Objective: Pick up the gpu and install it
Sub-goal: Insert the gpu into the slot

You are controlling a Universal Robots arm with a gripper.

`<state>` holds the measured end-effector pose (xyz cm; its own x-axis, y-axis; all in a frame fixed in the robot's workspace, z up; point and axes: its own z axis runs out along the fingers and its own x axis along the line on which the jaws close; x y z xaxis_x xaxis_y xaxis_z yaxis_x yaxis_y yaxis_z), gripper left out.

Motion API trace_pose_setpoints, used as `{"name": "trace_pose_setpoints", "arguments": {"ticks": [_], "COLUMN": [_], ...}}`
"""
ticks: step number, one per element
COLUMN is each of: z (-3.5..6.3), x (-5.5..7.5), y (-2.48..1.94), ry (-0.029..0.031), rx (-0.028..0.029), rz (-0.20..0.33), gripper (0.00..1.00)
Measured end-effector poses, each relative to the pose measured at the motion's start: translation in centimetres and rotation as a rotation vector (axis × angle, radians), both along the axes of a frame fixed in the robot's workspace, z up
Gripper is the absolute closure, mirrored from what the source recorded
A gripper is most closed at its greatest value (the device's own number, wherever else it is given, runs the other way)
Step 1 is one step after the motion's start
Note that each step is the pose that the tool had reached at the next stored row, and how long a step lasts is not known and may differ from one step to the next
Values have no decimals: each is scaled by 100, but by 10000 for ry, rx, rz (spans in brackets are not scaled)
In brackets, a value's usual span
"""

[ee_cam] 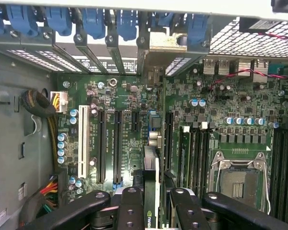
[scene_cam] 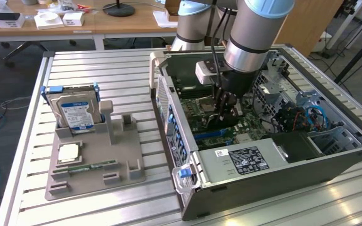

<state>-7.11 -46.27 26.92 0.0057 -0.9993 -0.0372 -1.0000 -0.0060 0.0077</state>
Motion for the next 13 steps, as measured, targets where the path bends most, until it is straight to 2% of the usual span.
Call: {"name": "trace_pose_setpoints", "arguments": {"ticks": [13], "z": [-27], "x": [-22], "y": [0], "ry": [0], "rx": [0], "rz": [1], "gripper": [74]}}
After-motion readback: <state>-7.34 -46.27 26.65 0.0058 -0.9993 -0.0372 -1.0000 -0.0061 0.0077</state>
